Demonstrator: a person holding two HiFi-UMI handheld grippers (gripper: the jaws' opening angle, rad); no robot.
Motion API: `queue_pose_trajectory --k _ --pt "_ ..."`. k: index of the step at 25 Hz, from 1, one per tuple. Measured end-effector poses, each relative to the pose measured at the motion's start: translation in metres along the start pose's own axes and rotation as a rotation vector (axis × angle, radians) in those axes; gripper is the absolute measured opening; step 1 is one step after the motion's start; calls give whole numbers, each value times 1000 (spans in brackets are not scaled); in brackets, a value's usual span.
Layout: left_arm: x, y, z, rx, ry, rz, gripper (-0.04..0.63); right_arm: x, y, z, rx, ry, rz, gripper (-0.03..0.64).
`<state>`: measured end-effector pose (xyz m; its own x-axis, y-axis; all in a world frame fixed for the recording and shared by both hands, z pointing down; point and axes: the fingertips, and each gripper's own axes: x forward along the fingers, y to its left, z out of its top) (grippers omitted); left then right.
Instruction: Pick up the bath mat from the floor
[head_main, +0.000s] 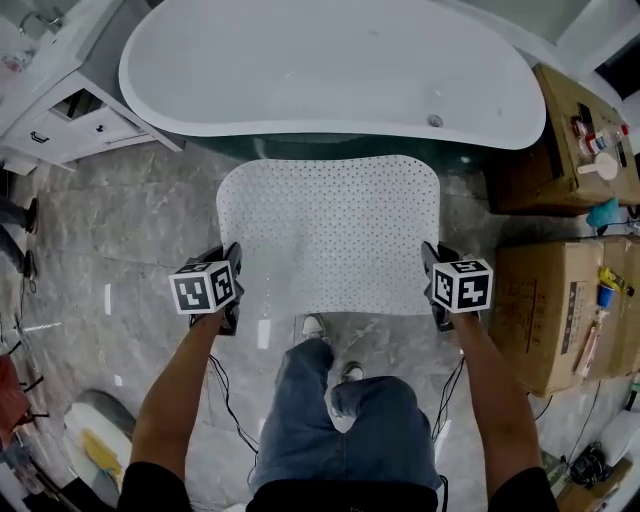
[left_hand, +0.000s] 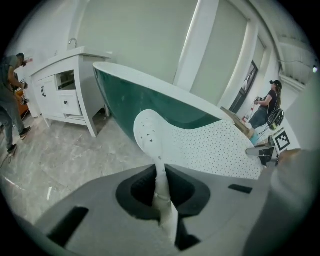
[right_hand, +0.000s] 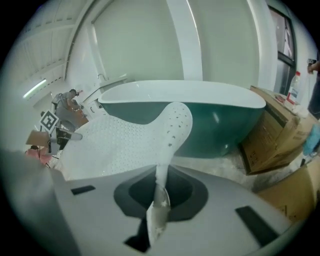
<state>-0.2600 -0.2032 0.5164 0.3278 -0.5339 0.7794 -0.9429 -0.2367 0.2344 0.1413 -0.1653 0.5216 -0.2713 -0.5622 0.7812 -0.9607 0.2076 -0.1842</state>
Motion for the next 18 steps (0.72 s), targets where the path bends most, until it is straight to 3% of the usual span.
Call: queue_pose_trajectory --k 8,18 --pt "-72 -32 54 11 -39 -4 28 -79 10 49 38 -52 -3 25" --pt "-147 -57 128 24 -156 -6 28 -155 27 118 46 -175 -22 25"
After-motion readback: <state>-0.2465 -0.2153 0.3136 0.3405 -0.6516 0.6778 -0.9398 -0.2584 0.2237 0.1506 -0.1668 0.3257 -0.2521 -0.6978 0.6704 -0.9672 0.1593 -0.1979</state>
